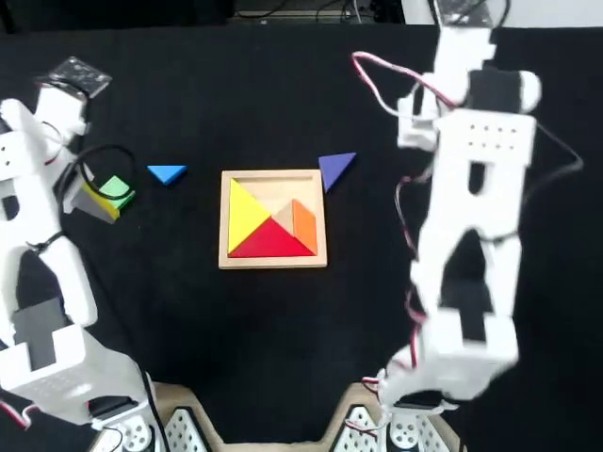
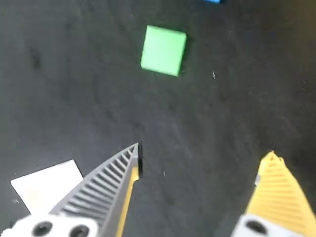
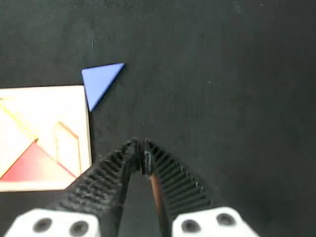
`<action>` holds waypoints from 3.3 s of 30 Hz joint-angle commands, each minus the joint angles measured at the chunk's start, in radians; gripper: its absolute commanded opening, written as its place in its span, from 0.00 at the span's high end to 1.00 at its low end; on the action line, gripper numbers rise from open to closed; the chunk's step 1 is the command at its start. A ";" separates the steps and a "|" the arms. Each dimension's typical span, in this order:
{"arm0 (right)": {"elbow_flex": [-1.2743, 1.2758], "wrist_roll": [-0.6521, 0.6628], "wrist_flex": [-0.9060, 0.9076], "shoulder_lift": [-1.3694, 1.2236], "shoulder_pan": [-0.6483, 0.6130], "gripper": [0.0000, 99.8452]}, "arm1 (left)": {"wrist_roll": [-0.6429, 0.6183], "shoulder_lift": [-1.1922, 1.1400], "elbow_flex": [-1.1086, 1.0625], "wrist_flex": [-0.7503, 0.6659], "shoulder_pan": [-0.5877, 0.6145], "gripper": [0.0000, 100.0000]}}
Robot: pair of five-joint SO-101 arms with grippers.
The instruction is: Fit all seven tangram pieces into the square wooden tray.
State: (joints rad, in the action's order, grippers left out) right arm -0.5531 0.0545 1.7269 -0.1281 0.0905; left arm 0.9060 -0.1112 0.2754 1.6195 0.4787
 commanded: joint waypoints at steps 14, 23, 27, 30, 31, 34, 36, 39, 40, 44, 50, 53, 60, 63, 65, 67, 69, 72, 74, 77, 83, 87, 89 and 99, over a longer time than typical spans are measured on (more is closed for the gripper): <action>1.086 0.000 -0.675 0.455 -0.089 0.99 | 0.074 -0.003 -0.418 -0.715 -0.067 0.63; 1.078 0.000 -0.763 0.302 -0.089 0.99 | 0.014 -0.310 -0.120 -0.577 -0.062 0.63; 1.063 0.000 -0.763 0.271 -0.094 0.99 | -0.043 -0.463 0.104 -0.514 -0.058 0.63; 1.063 0.000 -0.763 0.269 -0.094 0.99 | 0.003 -0.569 0.263 -0.408 -0.065 0.63; 1.063 0.000 -0.763 0.269 -0.094 0.99 | 0.014 -0.603 0.312 -0.376 -0.067 0.63; 1.063 0.000 -0.763 0.265 -0.094 0.99 | 0.043 -0.700 0.438 -0.287 -0.062 0.63; 1.063 0.002 -0.763 0.265 -0.094 0.99 | 0.066 -0.763 0.522 -0.221 -0.059 0.64; 1.063 0.002 -0.764 0.265 -0.094 0.99 | 0.078 -0.847 0.636 -0.164 -0.050 0.64; 1.063 0.002 -0.764 0.265 -0.094 0.99 | 0.078 -0.873 0.668 -0.160 -0.048 0.64; 1.067 0.002 -0.764 0.265 -0.094 0.99 | 0.083 -0.962 0.777 -0.124 -0.047 0.65; 1.098 0.002 -0.816 0.263 -0.092 0.99 | 0.084 -1.048 0.943 -0.046 -0.045 0.85; 1.112 0.002 -0.839 0.263 -0.092 0.99 | 0.086 -1.073 1.018 0.020 -0.044 0.89; 1.112 0.002 -0.839 0.263 -0.092 0.99 | 0.147 -1.074 1.124 0.141 -0.056 0.90; 1.112 0.002 -0.841 0.265 -0.091 0.99 | 0.101 -1.045 1.136 0.143 -0.067 0.92; 1.112 0.002 -0.841 0.269 -0.087 0.99 | 0.044 -0.964 1.121 0.144 -0.091 0.92; 1.110 0.002 -0.841 0.271 -0.087 0.99 | -0.014 -0.859 1.069 0.144 -0.133 0.92; 1.112 0.002 -0.841 0.271 -0.087 0.99 | -0.049 -0.723 0.983 0.144 -0.179 0.92; 1.112 0.002 -0.841 0.271 -0.087 0.99 | -0.057 -0.488 0.765 0.144 -0.269 0.93; 1.112 0.002 -0.841 0.271 -0.087 0.99 | -0.066 -0.325 0.582 0.144 -0.346 0.93; 1.112 0.002 -0.839 0.271 -0.086 0.99 | -0.164 -0.106 0.329 0.140 -0.484 0.92; 1.112 0.002 -0.839 0.271 -0.075 0.99 | -0.411 0.078 0.038 -0.104 -0.648 0.92; 1.104 -0.002 -0.845 0.271 -0.005 0.99 | -0.559 0.008 -0.067 -0.278 -0.707 0.92; 1.107 -0.006 -0.868 0.271 0.026 0.99 | -0.597 -0.040 -0.088 -0.331 -0.748 0.92; 1.112 -0.008 -0.899 0.263 0.051 0.99 | -0.589 -0.244 -0.090 -0.460 -0.843 0.92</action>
State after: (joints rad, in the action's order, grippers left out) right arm 0.5639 0.0514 0.8431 0.1297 0.1274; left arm 0.3168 -0.3230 0.1695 1.2129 -0.3483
